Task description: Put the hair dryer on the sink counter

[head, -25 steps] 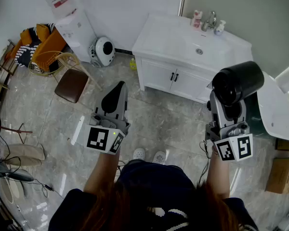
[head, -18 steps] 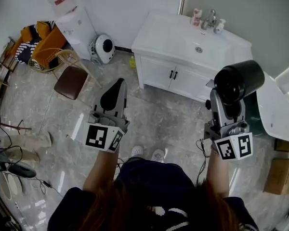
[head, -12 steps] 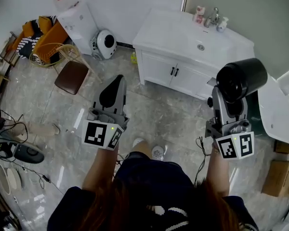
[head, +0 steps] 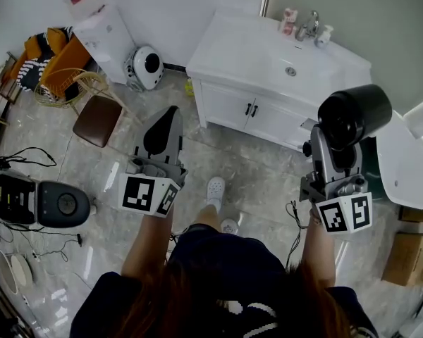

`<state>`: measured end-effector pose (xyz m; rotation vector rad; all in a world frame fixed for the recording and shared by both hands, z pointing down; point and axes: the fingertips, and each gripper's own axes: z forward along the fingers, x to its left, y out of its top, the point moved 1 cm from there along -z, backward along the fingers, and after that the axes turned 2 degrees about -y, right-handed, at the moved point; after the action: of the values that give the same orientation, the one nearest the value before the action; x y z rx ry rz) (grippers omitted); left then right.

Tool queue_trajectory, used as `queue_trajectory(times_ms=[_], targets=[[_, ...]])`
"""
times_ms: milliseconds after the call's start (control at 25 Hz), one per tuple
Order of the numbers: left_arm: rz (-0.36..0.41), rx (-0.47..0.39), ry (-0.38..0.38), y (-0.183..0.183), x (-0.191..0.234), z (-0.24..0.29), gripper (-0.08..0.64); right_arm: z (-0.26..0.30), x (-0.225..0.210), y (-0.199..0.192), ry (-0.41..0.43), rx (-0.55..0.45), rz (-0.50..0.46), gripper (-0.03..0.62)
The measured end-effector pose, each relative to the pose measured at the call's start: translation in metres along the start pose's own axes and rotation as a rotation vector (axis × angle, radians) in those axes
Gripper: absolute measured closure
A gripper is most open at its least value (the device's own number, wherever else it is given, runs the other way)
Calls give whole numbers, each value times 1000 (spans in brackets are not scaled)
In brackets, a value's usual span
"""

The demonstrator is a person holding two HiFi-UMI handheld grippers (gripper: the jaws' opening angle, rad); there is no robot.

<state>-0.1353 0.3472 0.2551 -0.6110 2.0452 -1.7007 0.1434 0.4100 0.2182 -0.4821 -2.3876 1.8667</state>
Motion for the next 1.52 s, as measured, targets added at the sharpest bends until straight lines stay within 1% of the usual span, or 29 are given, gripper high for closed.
queue_trajectory(times_ms=[160, 520, 640, 840, 1040, 1200, 1360, 1520], targets=[[-10, -10, -8, -9, 32, 48, 541, 51, -12, -5, -3, -12, -22, 307], [7, -42, -57, -11, 118, 159, 541, 186, -31, -15, -19, -51, -43, 307], [1, -42, -72, -18, 143, 188, 541, 219, -35, -23, -31, -53, -42, 307], [-16, -20, -78, -33, 171, 226, 541, 261, -51, -37, -49, -27, -39, 307], [-24, -10, -53, -55, 189, 256, 541, 295, -77, -56, -42, -21, -27, 307], [-18, -7, -17, -64, 199, 284, 541, 328, -99, -65, -4, -16, -12, 307], [-7, -15, 27, -68, 213, 337, 541, 379, -134, -69, 45, -15, -14, 307], [15, -28, 73, -70, 216, 394, 541, 425, -180, -68, 99, -20, -2, 307]])
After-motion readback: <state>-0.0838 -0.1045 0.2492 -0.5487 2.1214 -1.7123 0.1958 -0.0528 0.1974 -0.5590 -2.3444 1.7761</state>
